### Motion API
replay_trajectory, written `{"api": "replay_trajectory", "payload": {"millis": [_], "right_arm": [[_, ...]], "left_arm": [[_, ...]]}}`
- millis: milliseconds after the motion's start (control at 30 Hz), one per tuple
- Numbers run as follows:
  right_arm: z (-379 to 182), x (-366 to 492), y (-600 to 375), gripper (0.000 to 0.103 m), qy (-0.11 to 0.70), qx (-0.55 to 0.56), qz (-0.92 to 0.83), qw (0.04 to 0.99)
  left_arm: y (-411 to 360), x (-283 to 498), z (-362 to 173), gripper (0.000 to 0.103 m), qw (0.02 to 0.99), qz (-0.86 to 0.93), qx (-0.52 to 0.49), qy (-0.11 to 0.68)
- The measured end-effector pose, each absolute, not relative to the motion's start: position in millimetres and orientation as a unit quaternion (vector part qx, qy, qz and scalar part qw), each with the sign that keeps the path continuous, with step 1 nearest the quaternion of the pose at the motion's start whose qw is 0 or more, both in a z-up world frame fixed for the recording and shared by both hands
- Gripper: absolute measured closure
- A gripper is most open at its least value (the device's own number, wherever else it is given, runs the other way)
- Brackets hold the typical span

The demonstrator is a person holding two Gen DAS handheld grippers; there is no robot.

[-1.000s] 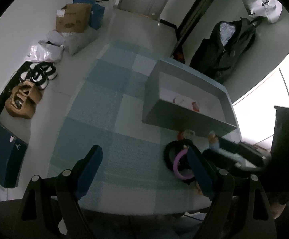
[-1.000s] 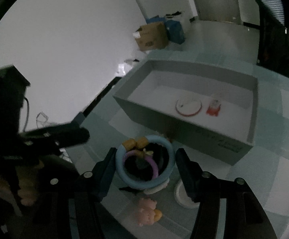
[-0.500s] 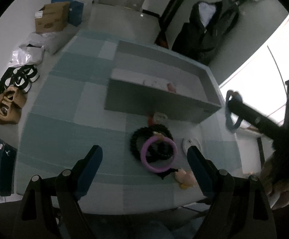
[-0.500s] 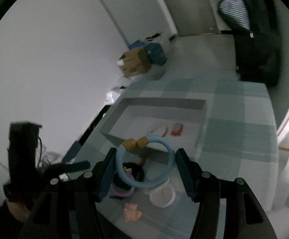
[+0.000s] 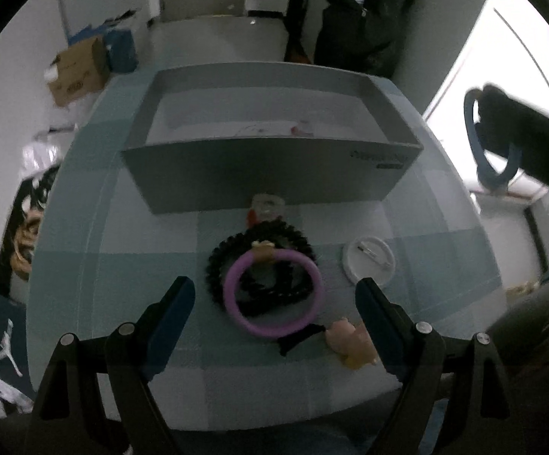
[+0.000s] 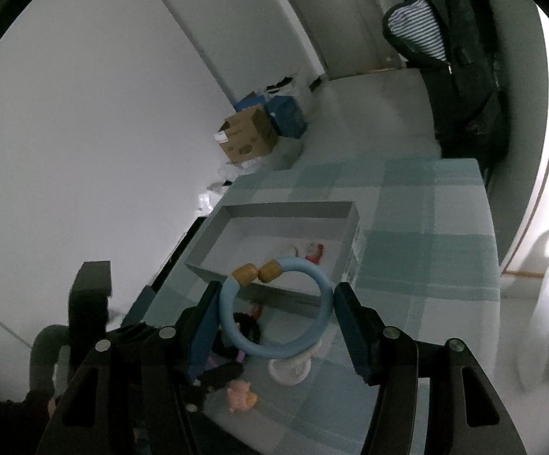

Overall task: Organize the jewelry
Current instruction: 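Grasp the pink ring with the left tool while the right tool holds the blue ring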

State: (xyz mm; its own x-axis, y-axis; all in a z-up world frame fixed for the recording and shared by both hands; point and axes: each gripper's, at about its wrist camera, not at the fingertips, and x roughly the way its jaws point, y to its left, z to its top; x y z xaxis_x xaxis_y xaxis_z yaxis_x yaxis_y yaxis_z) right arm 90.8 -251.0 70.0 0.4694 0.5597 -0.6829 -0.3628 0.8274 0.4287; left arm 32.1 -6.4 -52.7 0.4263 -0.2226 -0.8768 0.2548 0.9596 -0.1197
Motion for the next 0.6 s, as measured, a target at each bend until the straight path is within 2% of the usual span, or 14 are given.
{"api": "replay_trajectory", "payload": {"millis": [167, 200, 233, 367, 533, 600], "right_arm": [[73.7, 89.5, -257.4, 0.044, 0.433, 0.123, 0.271, 0.851], [74.2, 89.1, -257.9, 0.044, 0.432, 0.124, 0.271, 0.851], [75.2, 88.7, -258.6, 0.044, 0.432, 0.125, 0.271, 0.851], [78.1, 87.8, -261.3, 0.044, 0.428, 0.129, 0.271, 0.853], [79.6, 88.6, -263.9, 0.044, 0.425, 0.135, 0.269, 0.854], [79.9, 88.7, -264.1, 0.044, 0.425, 0.136, 0.268, 0.854]], "left_arm": [[-9.4, 28.8, -60.0, 0.021, 0.844, -0.133, 0.049, 0.517], [-10.2, 28.0, -61.2, 0.030, 0.843, -0.134, 0.053, 0.518], [-11.0, 27.4, -61.6, 0.035, 0.844, -0.128, 0.061, 0.518], [-10.9, 27.8, -62.3, 0.039, 0.843, -0.123, 0.072, 0.519], [-11.2, 33.4, -60.2, 0.052, 0.843, -0.128, 0.057, 0.520], [-12.1, 36.2, -58.5, 0.053, 0.843, -0.131, 0.053, 0.520]]}}
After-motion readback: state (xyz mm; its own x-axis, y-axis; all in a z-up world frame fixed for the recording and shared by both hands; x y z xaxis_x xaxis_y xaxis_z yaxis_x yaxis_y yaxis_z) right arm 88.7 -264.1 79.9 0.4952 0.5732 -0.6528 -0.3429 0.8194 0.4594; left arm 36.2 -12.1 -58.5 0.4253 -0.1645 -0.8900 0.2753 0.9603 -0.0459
